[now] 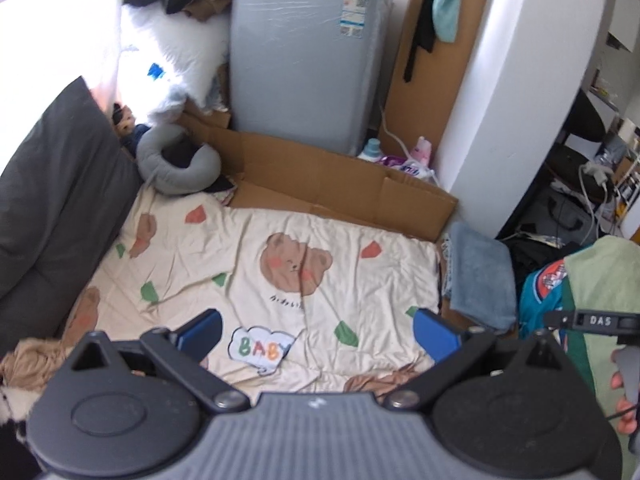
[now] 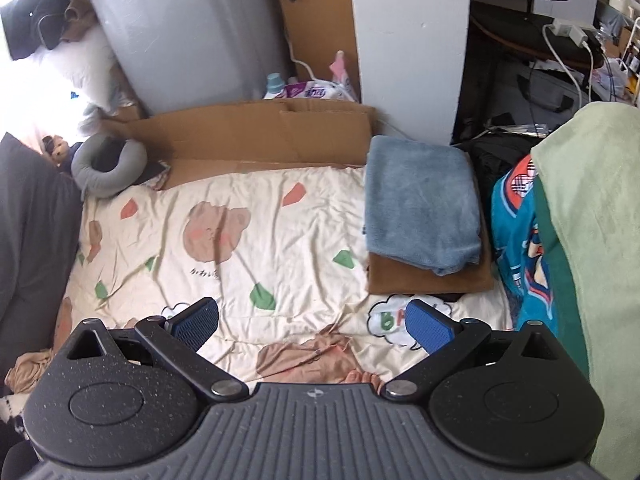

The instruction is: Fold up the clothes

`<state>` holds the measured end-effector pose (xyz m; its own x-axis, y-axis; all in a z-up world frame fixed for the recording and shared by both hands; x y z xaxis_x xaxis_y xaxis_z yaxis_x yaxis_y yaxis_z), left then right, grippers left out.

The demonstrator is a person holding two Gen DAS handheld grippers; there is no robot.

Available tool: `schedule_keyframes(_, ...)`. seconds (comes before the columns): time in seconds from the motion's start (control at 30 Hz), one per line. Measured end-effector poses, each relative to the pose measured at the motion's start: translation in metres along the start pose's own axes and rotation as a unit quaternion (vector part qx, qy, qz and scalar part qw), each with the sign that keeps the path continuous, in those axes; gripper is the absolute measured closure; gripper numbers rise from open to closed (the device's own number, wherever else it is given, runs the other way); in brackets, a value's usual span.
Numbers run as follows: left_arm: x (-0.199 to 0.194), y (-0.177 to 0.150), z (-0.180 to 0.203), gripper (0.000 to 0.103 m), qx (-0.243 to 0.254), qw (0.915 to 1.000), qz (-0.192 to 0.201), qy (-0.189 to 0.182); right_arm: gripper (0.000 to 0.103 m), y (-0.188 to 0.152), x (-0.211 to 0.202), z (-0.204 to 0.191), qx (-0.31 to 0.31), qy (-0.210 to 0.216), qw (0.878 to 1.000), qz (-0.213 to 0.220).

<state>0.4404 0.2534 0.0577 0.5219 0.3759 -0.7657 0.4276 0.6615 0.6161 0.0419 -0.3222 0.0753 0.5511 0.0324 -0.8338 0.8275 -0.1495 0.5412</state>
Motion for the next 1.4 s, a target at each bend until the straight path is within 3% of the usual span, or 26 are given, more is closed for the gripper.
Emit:
schedule_keyframes(0.43, 0.015, -0.053, -0.036, 0.001, -0.065, 0.9977, -0.014, 0.014, 0.001, -0.023, -0.007, -0.037, -0.048, 0.004, 0.999, 0.001)
schedule_keyframes(1.0, 0.021, -0.075, -0.025, 0.001, -0.028, 0.999, -0.029, 0.018, 0.001, -0.057, -0.017, -0.065, -0.087, 0.0, 0.996, -0.013)
schedule_keyframes(1.27, 0.028, -0.073, -0.005, 0.001, 0.008, 0.9993, -0.025, 0.027, 0.001, -0.063, -0.023, -0.068, -0.092, 0.02, 0.996, -0.009)
schedule_keyframes(1.4, 0.033, -0.072, 0.0, 0.001, 0.002, 0.9991, -0.029, 0.03, 0.001, -0.061, -0.021, -0.068, -0.089, 0.026, 0.996, -0.005)
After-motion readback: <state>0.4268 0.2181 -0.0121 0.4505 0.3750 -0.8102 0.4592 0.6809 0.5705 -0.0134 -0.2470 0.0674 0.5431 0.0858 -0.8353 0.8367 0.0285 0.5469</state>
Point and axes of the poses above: each gripper's, at about its wrist camera, not at the fingertips, and x roughly the way its jaws point, z to its right, y to its top, the point moved 3 cm from there along x, roughly the way its jaws point, and after that the axes turned 6 degrees about -x, right-handed, at the moved point
